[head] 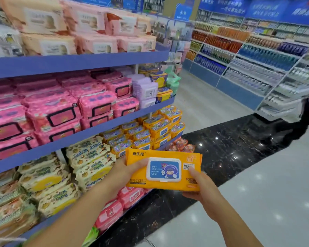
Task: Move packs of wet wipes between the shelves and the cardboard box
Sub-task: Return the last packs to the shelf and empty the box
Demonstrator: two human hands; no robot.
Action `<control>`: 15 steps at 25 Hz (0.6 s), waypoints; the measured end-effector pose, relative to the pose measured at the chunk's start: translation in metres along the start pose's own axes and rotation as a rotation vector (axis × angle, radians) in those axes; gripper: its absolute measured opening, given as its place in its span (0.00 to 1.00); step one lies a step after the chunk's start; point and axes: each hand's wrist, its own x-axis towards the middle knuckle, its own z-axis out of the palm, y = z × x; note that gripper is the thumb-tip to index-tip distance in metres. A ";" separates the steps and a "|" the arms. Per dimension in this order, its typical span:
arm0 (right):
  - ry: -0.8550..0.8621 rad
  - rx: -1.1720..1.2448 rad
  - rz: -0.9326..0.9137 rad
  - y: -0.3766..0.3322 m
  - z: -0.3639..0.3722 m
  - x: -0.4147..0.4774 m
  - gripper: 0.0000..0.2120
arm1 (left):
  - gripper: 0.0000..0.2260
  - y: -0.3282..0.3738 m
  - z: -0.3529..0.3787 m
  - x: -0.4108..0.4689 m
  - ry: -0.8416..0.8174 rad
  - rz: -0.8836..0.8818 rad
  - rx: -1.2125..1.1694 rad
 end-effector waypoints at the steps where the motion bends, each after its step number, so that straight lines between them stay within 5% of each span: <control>1: -0.028 -0.001 0.012 -0.001 -0.005 0.022 0.16 | 0.13 0.002 0.007 0.016 0.017 -0.002 0.007; 5: -0.180 -0.010 0.058 -0.010 -0.034 0.123 0.22 | 0.12 0.001 0.036 0.088 0.136 0.002 0.041; 10: -0.333 -0.009 0.056 -0.058 -0.119 0.262 0.28 | 0.28 0.016 0.117 0.202 0.222 0.040 0.050; 15: -0.433 -0.054 0.065 -0.123 -0.218 0.399 0.32 | 0.22 0.058 0.223 0.318 0.333 0.026 0.037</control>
